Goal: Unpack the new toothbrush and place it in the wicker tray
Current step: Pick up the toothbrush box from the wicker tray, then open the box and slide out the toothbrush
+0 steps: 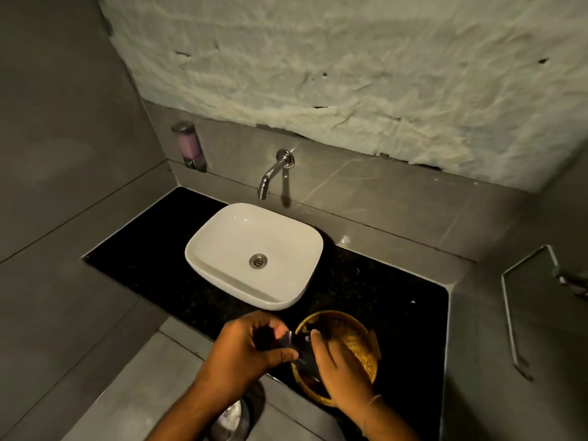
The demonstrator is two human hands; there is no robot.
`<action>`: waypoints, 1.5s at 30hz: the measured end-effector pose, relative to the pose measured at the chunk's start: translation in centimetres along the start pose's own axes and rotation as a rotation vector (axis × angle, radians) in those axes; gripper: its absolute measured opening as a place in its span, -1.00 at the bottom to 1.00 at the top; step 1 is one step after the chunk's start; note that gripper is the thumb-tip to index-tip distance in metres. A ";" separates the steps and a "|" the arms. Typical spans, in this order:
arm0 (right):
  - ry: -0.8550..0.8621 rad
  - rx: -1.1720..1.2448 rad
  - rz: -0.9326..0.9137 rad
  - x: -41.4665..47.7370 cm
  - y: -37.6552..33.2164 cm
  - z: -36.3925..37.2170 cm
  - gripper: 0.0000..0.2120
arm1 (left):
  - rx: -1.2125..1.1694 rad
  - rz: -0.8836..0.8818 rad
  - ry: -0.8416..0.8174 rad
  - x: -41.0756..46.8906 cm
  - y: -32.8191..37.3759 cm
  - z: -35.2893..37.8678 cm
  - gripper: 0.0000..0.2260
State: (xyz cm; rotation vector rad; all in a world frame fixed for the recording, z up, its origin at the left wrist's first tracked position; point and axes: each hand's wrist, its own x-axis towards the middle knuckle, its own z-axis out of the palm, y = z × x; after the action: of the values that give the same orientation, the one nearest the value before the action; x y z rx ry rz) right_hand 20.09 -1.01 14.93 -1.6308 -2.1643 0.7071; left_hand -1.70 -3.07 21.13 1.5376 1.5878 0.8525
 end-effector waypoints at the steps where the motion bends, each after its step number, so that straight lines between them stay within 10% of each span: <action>1: 0.032 0.020 -0.033 -0.3 0.6 -0.9 -0.70 | 0.007 -0.004 0.020 -0.1 0.3 0.5 -0.71; 4: -0.117 0.207 0.033 0.1 1.5 -0.6 -0.45 | 0.013 -0.012 0.046 -0.6 1.3 1.7 -0.71; 12: -0.268 0.122 -0.059 1.4 0.8 -1.4 -0.60 | 0.156 0.002 0.146 -2.2 2.9 2.4 -0.67; 20: -0.196 0.350 -0.016 0.8 -2.5 -2.2 -0.58 | 0.233 0.114 0.028 -2.4 2.7 -0.3 -0.52; 35: -0.078 0.595 0.162 2.0 -6.3 -1.5 -0.64 | 0.259 0.306 0.443 -3.1 2.3 -2.2 -0.66; 39: -0.012 0.697 0.182 2.4 -6.9 -1.6 -0.24 | 0.314 0.370 0.415 -2.9 2.5 -2.6 -0.79; 45: 0.045 0.746 0.189 2.3 -7.7 -1.8 -0.22 | 0.236 0.510 0.390 -2.7 2.6 -3.2 -0.85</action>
State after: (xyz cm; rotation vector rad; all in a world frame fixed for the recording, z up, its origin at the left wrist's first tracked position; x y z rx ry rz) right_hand 14.34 -0.12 20.72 -1.4071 -1.4397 1.3165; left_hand -3.23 -5.52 25.19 2.0940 1.6269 1.3477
